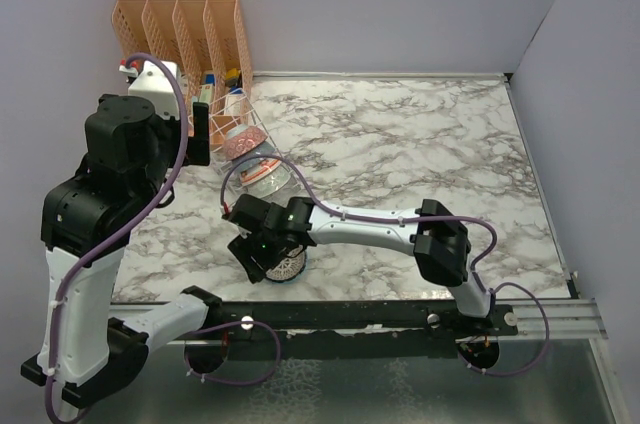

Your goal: Load the bowls into the dish rack

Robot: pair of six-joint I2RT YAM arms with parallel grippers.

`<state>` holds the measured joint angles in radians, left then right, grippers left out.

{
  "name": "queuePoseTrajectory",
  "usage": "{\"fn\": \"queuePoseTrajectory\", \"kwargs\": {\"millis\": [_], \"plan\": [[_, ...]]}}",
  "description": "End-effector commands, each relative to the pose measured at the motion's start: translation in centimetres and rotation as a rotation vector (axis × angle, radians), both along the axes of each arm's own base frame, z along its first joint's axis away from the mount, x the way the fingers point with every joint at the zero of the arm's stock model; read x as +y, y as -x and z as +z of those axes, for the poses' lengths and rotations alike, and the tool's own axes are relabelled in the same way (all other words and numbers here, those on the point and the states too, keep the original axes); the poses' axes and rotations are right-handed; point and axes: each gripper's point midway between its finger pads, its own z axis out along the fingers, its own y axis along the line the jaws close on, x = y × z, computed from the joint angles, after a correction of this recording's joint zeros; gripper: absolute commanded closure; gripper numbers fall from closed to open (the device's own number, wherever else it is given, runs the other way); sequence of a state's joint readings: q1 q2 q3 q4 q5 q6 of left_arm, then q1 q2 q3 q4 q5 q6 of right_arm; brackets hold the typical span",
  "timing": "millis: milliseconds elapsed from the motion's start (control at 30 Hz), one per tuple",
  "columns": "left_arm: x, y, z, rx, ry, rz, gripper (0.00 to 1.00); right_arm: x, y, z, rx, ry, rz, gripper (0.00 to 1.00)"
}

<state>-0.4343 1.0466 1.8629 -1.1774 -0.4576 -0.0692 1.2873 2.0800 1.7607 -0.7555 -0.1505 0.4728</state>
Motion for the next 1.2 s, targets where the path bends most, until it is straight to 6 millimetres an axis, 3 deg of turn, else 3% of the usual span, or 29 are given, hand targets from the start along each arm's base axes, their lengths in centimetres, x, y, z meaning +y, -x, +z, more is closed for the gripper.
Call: {"fn": "queuePoseTrajectory", "kwargs": {"millis": [0, 400, 633, 700, 867, 1167], "plan": [[0.6, 0.5, 0.6, -0.027, 0.009, 0.023, 0.01, 0.1, -0.6, -1.3, -0.034, 0.030, 0.011, 0.44], [0.8, 0.7, 0.4, -0.021, -0.001, 0.031, 0.01, -0.2, -0.6, -2.8, -0.033, 0.046, 0.008, 0.54], [0.8, 0.7, 0.3, -0.021, -0.003, 0.027, 0.01, -0.8, -0.8, -3.1, -0.045, 0.077, 0.002, 0.69], [0.9, 0.8, 0.3, -0.020, -0.006, 0.029, 0.01, -0.8, -0.9, -2.5, -0.054, 0.068, -0.004, 0.75], [1.0, 1.0, 0.4, -0.025, -0.003, 0.031, 0.01, -1.4, -1.7, -0.5, -0.097, 0.058, -0.046, 0.99], [1.2, 1.3, 0.7, -0.042, 0.003, 0.029, 0.01, -2.1, -1.8, 5.7, -0.121, -0.051, -0.108, 0.99]]}}
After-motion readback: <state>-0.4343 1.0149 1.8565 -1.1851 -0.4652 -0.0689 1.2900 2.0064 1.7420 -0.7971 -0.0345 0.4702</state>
